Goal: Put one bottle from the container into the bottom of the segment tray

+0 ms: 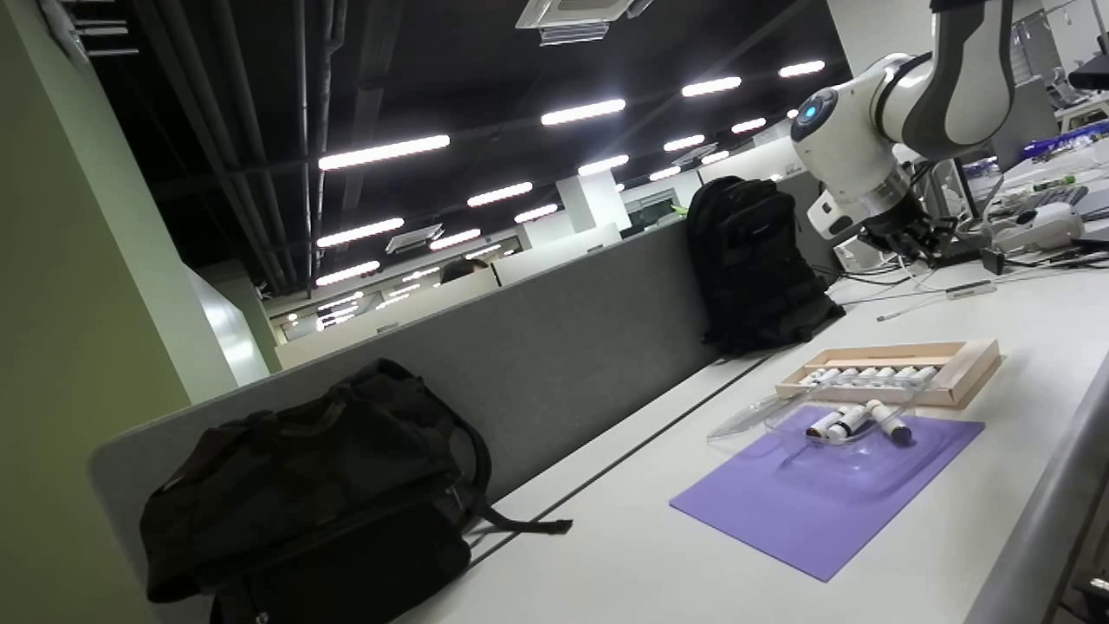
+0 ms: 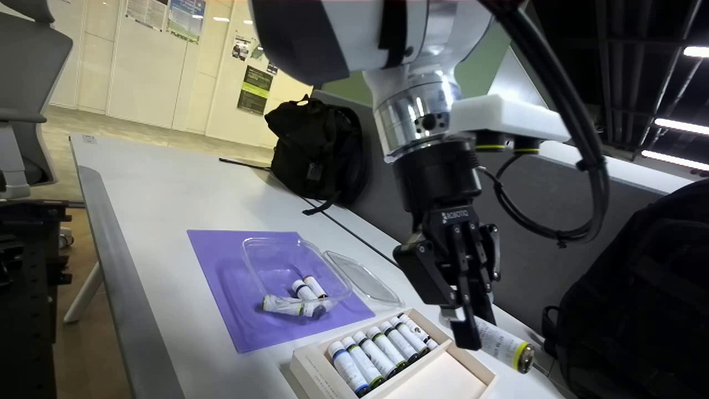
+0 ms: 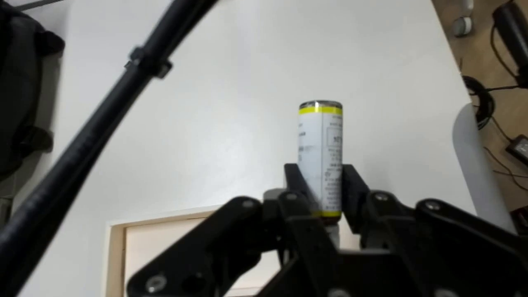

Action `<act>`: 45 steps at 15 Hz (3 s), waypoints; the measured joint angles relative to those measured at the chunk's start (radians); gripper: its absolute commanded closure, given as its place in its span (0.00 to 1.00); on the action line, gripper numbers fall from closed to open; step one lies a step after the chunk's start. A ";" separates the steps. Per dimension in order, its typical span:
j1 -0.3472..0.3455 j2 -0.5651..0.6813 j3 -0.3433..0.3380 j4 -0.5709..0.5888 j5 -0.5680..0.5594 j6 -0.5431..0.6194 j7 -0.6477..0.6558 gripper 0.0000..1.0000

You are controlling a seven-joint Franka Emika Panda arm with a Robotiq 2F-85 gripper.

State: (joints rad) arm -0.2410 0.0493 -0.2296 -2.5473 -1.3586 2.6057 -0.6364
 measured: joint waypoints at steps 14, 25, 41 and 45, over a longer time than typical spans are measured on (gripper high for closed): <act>-0.149 0.229 0.056 0.143 0.618 0.248 -0.590 0.72; -0.089 0.325 -0.001 0.180 0.568 0.301 -0.590 0.93; -0.041 0.445 0.025 0.238 0.603 0.289 -0.586 0.93; -0.024 0.447 0.029 0.244 0.632 0.255 -0.585 0.93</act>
State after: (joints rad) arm -0.2650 0.4959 -0.2001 -2.3030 -0.7268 2.8608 -1.2217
